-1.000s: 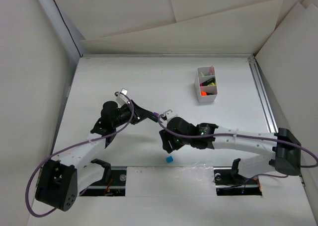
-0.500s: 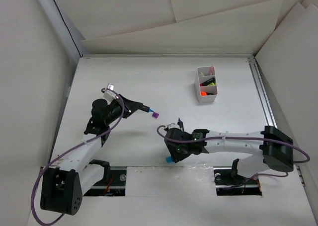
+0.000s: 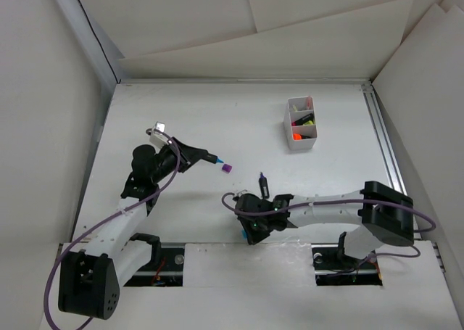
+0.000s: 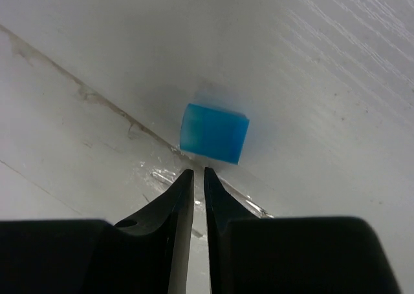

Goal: Sort the stationery into containers
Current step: Pick up the pen cap at the corner of the board.

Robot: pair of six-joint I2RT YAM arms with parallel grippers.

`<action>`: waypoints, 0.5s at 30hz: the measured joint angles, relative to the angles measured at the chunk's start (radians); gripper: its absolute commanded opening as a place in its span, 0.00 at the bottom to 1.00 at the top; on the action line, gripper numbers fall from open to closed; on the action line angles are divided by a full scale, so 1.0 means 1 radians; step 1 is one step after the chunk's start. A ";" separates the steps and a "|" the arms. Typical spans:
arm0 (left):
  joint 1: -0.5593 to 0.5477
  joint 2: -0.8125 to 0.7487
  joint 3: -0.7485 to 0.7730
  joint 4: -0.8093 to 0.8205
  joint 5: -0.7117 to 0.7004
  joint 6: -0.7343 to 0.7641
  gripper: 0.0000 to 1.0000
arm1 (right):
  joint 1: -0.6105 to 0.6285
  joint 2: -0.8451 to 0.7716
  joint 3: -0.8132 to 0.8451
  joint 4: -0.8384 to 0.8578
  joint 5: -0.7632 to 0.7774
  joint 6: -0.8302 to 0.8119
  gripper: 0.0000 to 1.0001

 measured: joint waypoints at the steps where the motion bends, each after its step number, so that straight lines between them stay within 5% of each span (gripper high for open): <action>1: 0.000 0.000 0.000 0.000 0.000 0.000 0.02 | 0.000 0.009 -0.003 0.018 0.000 0.000 0.18; 8: 0.000 0.000 0.000 -0.021 -0.018 0.023 0.02 | 0.000 0.025 -0.006 0.151 0.050 0.003 0.14; 15: 0.000 -0.017 0.000 -0.063 -0.060 0.050 0.02 | 0.000 0.039 0.017 0.216 0.253 0.036 0.10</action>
